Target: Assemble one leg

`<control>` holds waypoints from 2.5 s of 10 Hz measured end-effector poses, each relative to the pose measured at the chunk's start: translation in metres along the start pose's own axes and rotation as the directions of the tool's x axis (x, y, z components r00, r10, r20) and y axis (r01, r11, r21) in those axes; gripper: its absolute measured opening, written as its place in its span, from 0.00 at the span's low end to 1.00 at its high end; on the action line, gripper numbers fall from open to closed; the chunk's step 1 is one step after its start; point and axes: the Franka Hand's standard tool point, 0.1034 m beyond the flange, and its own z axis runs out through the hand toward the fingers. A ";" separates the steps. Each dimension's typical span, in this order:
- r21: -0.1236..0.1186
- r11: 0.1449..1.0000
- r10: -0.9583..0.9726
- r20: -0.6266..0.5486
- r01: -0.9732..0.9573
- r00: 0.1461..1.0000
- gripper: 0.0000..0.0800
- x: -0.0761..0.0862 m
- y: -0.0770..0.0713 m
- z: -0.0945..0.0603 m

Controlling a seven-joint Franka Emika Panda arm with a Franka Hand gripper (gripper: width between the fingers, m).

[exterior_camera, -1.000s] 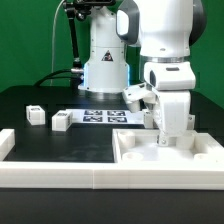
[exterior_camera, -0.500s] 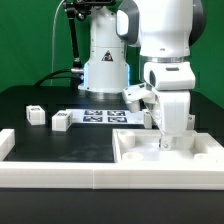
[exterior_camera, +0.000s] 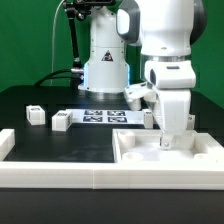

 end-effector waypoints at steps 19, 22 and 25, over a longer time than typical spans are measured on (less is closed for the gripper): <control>0.015 0.418 0.905 -0.092 -0.908 0.415 0.81 0.008 -0.023 -0.030; 0.065 0.090 0.993 -0.084 -0.994 0.084 0.81 0.027 -0.036 -0.026; 0.113 -0.205 0.975 -0.069 -0.972 -0.213 0.81 0.047 -0.040 -0.020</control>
Offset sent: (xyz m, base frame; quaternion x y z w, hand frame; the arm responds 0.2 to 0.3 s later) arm -0.0128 0.0097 0.0267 -0.0322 0.0031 0.0373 0.9988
